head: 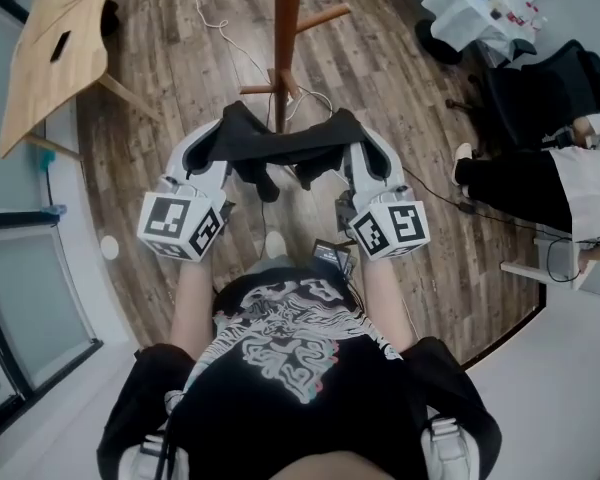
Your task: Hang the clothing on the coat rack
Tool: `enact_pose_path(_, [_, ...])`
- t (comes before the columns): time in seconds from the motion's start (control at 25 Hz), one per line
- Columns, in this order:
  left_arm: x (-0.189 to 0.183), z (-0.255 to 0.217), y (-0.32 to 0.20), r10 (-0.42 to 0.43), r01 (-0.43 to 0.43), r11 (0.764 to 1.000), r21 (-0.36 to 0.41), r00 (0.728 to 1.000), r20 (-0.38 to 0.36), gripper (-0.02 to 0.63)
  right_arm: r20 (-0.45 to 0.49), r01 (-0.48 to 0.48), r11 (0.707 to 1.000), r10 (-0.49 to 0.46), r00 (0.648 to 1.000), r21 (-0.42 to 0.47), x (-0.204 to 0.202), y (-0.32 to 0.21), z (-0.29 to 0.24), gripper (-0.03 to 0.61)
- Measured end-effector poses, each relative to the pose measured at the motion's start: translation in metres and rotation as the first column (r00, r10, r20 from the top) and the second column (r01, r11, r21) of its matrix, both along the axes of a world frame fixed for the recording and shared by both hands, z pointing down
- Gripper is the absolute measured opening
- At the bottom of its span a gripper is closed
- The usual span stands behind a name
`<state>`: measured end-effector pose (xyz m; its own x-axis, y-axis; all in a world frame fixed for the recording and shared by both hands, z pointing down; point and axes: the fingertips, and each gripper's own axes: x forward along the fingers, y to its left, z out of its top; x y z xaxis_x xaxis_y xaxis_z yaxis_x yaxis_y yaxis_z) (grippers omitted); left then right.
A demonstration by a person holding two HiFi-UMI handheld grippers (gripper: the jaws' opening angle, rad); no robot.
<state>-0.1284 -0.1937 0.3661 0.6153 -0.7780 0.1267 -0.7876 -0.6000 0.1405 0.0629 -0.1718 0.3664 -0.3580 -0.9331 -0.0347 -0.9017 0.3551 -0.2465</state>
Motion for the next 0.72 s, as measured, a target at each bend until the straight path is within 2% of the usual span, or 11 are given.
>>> enact_pose_path(0.12, [-0.003, 0.000, -0.008, 0.006, -0.006, 1.000, 0.001, 1.000, -0.007, 0.009, -0.004, -0.008, 1.000, 0.008, 1.000, 0.006, -0.002, -0.007, -0.001, 0.012])
enact_pose_path(0.28, [0.001, -0.002, -0.008, 0.020, -0.021, 1.000, -0.007, 0.998, -0.059, 0.009, 0.015, -0.018, 1.000, 0.018, 1.000, 0.010, 0.000, -0.006, -0.001, 0.012])
enact_pose_path(0.44, [0.010, -0.006, -0.013, 0.036, -0.036, 0.999, 0.004, 0.998, -0.045, 0.009, 0.008, -0.013, 1.000, 0.013, 1.000, 0.007, 0.009, -0.009, -0.004, 0.012])
enact_pose_path(0.72, [0.018, -0.005, -0.026, -0.012, 0.011, 1.000, -0.021, 0.998, -0.063, 0.009, 0.023, 0.020, 1.000, -0.020, 1.000, -0.006, 0.018, -0.027, 0.000, 0.012])
